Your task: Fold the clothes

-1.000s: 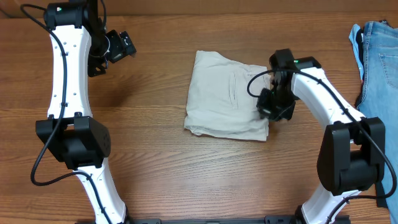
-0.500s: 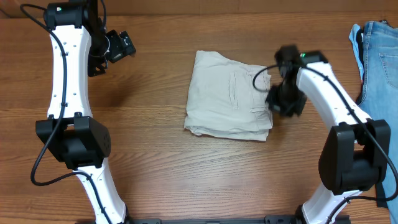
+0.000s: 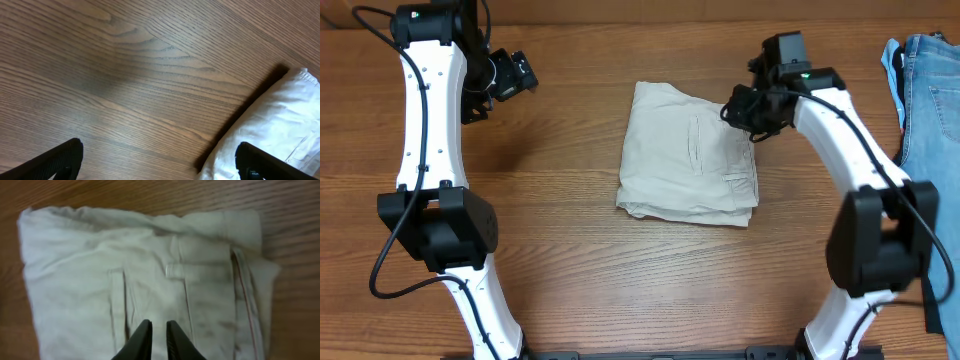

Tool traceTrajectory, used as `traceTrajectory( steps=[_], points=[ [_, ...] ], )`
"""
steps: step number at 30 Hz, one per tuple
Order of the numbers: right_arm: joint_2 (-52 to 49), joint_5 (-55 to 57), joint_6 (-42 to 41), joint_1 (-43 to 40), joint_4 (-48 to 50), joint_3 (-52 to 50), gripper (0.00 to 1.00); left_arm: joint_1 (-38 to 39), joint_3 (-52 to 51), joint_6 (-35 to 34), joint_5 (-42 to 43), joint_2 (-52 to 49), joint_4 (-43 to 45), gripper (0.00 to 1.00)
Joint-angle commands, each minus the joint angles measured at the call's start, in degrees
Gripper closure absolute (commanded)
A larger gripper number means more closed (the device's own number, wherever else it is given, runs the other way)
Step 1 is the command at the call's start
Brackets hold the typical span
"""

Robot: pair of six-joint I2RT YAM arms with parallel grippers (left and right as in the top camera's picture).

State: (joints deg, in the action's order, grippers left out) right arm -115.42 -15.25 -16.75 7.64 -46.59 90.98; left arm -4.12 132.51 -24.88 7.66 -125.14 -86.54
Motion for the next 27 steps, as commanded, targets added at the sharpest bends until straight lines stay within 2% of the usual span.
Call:
traceTrajectory(
  steps=[1, 12, 15, 17, 20, 24, 27],
  points=[
    [-4.7, -1.5, 2.2, 0.1, 2.5, 0.6, 0.89, 0.4, 0.7, 1.2, -0.8, 0.7, -0.2, 0.00],
    [-8.1, 16.2, 1.5, -1.0, 6.5, 0.6, 0.90, 0.4, 0.7, 1.2, -0.8, 0.7, 0.0, 0.00],
    [-7.9, 23.9, -2.8, -1.1, 5.7, 0.9, 0.90, 0.4, 0.7, 1.2, -0.8, 0.7, 0.0, 0.00],
    [-7.5, 26.6, -5.4, -1.1, 2.2, 2.6, 0.90, 0.4, 0.7, 1.5, -0.8, 0.7, 0.0, 0.00],
    [-7.0, 26.3, -5.8, -1.1, -4.7, 7.2, 0.96, 0.4, 0.7, 1.8, -0.9, 0.7, 0.0, 0.00],
    [-4.4, 22.8, -7.4, -0.7, -20.7, 18.2, 0.96, 0.4, 0.7, 1.8, -0.8, 0.7, 0.0, 0.00],
    [-1.2, 17.0, -7.7, -0.3, -29.1, 23.5, 0.96, 0.4, 0.7, 1.8, -0.8, 0.7, -0.1, 0.00]
  ],
)
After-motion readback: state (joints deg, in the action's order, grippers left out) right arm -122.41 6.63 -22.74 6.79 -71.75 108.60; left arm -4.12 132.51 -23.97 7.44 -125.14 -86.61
